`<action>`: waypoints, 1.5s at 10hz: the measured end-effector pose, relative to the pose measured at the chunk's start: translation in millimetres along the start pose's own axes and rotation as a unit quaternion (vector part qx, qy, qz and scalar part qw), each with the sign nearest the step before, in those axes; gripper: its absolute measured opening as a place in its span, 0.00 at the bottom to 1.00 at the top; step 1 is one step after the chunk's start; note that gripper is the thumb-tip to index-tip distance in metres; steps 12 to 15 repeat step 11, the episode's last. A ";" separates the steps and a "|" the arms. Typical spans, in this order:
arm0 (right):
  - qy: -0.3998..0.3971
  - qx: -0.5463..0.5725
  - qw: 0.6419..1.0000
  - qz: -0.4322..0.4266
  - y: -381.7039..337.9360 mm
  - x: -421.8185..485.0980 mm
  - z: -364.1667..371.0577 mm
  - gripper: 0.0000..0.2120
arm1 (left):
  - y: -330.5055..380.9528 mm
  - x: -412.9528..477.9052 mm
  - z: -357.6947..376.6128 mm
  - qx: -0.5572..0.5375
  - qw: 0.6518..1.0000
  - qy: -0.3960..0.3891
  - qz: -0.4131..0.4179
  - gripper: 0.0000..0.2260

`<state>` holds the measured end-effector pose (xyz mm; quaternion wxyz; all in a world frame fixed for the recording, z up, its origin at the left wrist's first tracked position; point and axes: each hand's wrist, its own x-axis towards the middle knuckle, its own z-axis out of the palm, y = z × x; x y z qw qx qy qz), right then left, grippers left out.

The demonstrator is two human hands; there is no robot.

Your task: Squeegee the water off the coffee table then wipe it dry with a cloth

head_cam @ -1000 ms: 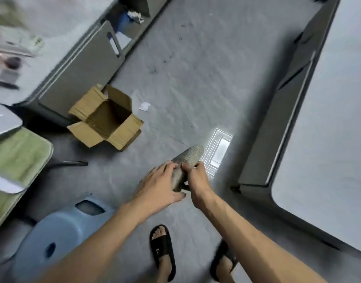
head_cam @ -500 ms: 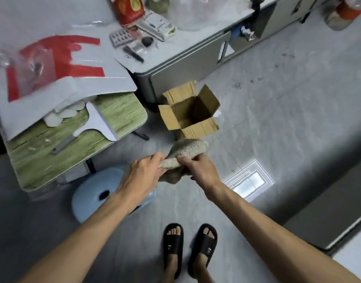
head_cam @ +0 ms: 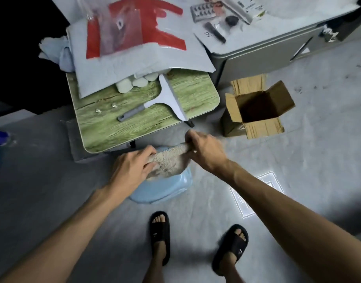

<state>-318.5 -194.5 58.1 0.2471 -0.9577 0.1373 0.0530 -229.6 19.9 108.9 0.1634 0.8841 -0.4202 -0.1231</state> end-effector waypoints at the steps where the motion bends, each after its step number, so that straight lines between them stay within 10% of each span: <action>1: 0.038 0.005 0.999 -0.022 -45.0 25.5 45.6 0.14 | -74.0 -13.4 9.4 -0.047 0.996 0.006 -0.073 0.11; 6: -0.066 0.035 0.996 0.047 -69.3 14.1 149.7 0.19 | -175.4 -54.4 91.3 -0.148 0.971 -0.125 -0.143 0.14; 8: -0.008 0.260 0.932 0.251 -41.8 61.2 223.8 0.21 | -207.6 -30.2 149.2 -0.216 0.908 -0.122 -0.337 0.18; 9: -0.102 0.228 0.919 0.306 -30.9 54.4 247.8 0.25 | -216.1 -32.0 159.3 -0.195 0.901 -0.191 -0.338 0.15; 15: -0.177 0.184 0.928 0.269 -30.0 48.4 236.8 0.17 | -208.6 -22.2 146.9 -0.196 0.898 -0.237 -0.315 0.11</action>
